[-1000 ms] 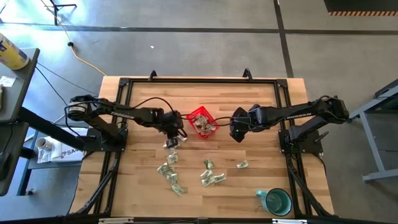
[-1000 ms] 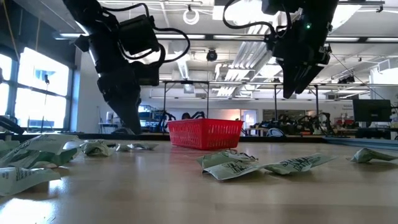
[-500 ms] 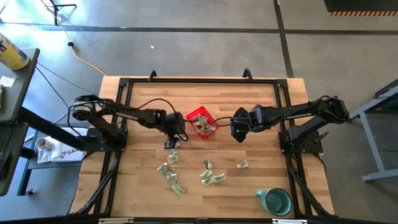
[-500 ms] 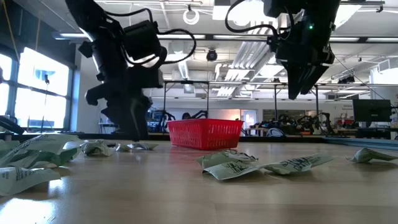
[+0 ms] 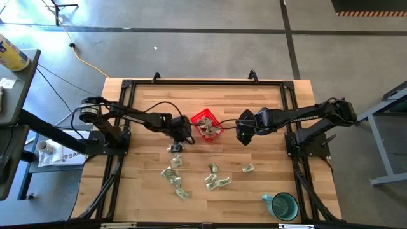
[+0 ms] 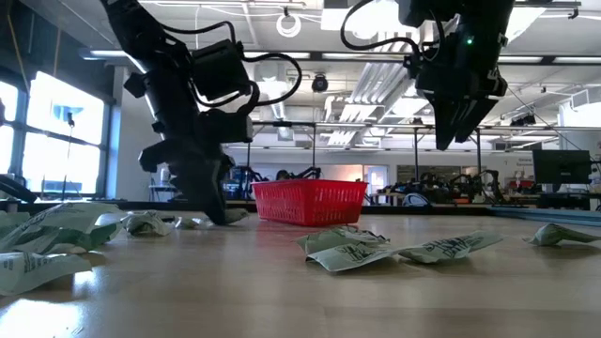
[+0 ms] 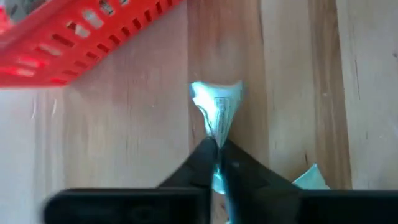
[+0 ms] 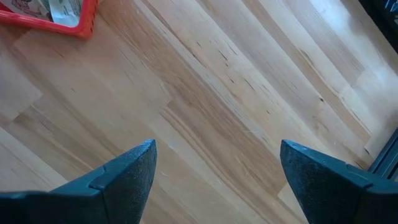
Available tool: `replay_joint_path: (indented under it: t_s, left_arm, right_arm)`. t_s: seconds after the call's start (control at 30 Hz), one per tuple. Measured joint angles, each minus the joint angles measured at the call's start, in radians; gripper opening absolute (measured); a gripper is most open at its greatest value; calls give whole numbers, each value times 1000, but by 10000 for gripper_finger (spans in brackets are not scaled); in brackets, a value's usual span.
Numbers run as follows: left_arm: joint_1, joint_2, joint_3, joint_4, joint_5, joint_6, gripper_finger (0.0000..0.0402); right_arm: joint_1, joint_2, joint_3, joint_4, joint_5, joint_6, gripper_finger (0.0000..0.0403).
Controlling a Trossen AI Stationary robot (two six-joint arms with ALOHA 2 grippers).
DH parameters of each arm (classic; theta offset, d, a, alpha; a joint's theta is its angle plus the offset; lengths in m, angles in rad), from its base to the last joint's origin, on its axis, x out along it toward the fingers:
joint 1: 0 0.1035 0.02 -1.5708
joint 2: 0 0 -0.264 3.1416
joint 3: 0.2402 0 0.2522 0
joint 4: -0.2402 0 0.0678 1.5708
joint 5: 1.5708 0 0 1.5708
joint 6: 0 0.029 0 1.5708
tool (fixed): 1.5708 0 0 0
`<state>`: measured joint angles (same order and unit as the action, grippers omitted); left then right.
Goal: Pick and place Stevia / Truvia into bins
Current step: Put the stevia packet into the red basket
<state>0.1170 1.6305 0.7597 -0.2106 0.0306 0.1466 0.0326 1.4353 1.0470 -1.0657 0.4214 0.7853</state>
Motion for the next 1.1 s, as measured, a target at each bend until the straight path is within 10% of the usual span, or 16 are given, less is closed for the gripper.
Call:
replay_joint_path:
  t_s: [0.27,0.57,0.93,1.1]
  left_arm:
    - [1,-111,129,-304,-26,-200,44]
    - [46,-102,327,-123,-19,-184,30]
    - [65,76,451,-158,27,-309,281]
    - [64,37,564,-425,-57,-343,325]
  right_arm:
    - [0,0,0,-28,-15,0,330]
    - [111,-3,-76,-85,-173,-29,330]
    - [461,-4,-139,27,-186,-61,331]
    - [529,6,-167,195,-176,-227,331]
